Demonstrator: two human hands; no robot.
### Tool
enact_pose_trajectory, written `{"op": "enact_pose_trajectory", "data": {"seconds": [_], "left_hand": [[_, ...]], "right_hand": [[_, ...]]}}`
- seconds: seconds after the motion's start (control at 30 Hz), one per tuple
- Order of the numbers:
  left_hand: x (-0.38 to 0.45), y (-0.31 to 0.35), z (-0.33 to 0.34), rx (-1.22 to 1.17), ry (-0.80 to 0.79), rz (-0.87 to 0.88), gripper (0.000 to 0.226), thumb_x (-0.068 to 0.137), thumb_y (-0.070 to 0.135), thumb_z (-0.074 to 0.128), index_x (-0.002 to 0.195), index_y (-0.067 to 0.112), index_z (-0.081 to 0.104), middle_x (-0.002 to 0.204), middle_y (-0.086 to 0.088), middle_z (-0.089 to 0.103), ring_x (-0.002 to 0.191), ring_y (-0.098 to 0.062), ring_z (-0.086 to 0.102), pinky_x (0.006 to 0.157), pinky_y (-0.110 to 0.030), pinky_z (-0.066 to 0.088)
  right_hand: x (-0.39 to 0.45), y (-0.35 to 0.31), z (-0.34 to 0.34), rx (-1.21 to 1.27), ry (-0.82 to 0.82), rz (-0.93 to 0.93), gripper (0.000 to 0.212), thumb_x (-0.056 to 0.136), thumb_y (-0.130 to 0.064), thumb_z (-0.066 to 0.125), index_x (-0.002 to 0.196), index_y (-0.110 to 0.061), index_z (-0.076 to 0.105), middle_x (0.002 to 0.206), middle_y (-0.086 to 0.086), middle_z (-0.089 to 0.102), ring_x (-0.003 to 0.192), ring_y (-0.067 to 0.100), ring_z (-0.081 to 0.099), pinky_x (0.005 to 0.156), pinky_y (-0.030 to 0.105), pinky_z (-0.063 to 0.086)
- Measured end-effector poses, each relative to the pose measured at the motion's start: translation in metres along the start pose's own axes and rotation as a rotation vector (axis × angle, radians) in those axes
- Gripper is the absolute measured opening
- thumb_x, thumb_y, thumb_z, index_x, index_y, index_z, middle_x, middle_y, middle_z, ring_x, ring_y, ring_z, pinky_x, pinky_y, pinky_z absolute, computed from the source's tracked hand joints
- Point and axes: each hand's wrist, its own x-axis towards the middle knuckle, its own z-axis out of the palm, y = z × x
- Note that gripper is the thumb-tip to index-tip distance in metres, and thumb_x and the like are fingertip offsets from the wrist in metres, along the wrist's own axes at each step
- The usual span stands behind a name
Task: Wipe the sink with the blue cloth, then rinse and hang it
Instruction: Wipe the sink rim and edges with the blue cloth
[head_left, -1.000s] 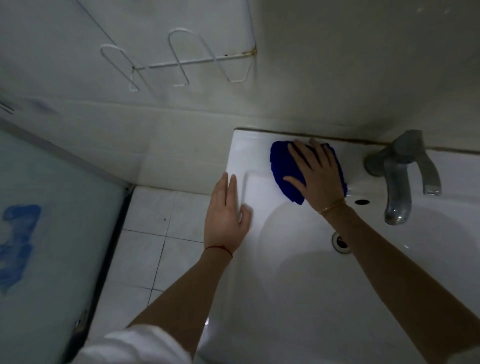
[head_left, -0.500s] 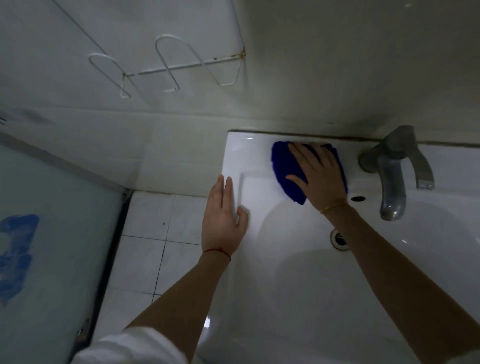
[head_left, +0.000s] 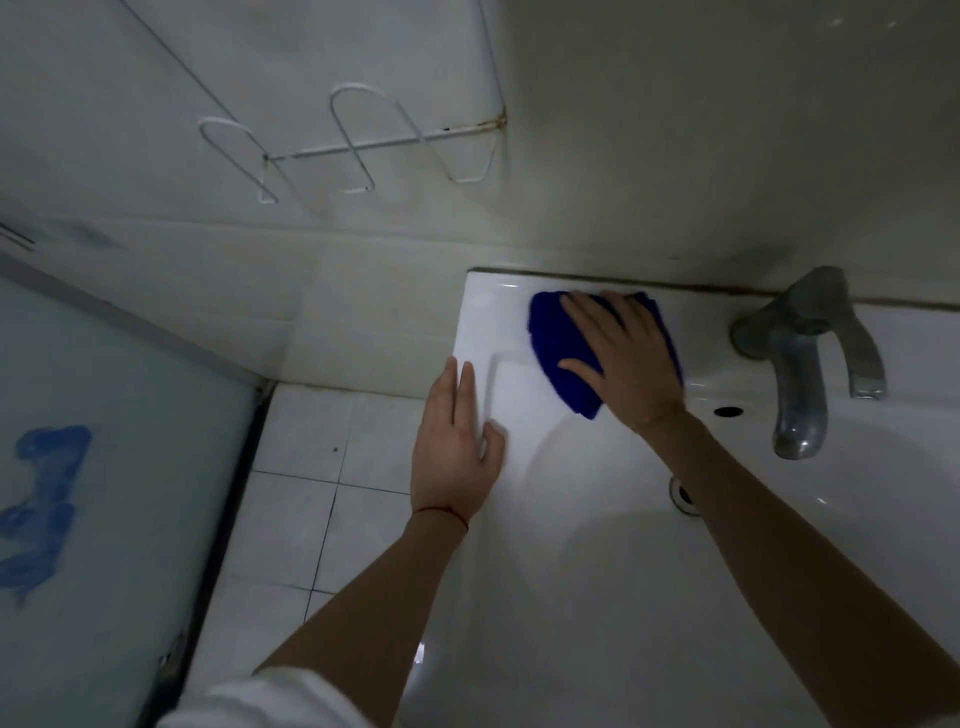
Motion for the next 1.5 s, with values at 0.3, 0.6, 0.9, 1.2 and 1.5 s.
{"op": "enact_pose_trajectory", "data": {"seconds": [0.3,0.6,0.9,1.2,1.5], "left_hand": [[0.000,0.002,0.001,0.040,-0.001,-0.014,0.067,0.095,0.021,0.053,0.154,0.008,0.024,0.161,-0.010,0.023,0.147,-0.022,0.025,0.117,-0.029,0.023],[0.001,0.001,-0.001,0.034,-0.009,-0.007,0.067,0.095,0.021,0.053,0.154,0.006,0.026,0.160,-0.011,0.023,0.147,-0.023,0.025,0.117,-0.032,0.029],[0.001,0.001,0.001,0.069,-0.013,-0.024,0.066,0.096,0.022,0.052,0.155,0.009,0.024,0.162,-0.008,0.021,0.148,-0.020,0.023,0.118,-0.027,0.018],[0.001,0.001,0.001,0.047,-0.014,-0.011,0.066,0.096,0.023,0.051,0.155,0.008,0.024,0.162,-0.010,0.021,0.148,-0.022,0.023,0.118,-0.032,0.027],[0.001,0.001,0.000,0.044,-0.012,-0.012,0.067,0.096,0.021,0.052,0.155,0.008,0.023,0.162,-0.009,0.021,0.148,-0.020,0.024,0.117,-0.027,0.020]], "right_hand": [[0.025,-0.044,0.002,0.039,-0.034,0.066,0.069,0.094,-0.059,0.032,0.150,-0.020,0.028,0.152,-0.001,0.037,0.136,0.031,0.035,0.114,0.048,0.022],[-0.017,0.015,0.000,0.005,0.007,0.113,0.071,0.093,-0.061,0.033,0.150,-0.018,0.028,0.150,0.004,0.039,0.132,0.031,0.038,0.113,0.047,0.026],[0.030,-0.045,0.000,0.045,-0.074,0.042,0.073,0.092,-0.063,0.025,0.151,-0.019,0.026,0.153,0.000,0.035,0.138,0.031,0.033,0.116,0.048,0.020],[-0.028,0.021,0.001,0.022,-0.007,0.284,0.073,0.093,-0.063,0.026,0.151,-0.017,0.027,0.151,0.007,0.038,0.133,0.036,0.036,0.112,0.051,0.025],[0.024,-0.035,-0.001,0.061,-0.081,-0.015,0.070,0.094,-0.058,0.034,0.151,-0.019,0.025,0.155,-0.001,0.032,0.140,0.030,0.029,0.117,0.046,0.014]]}}
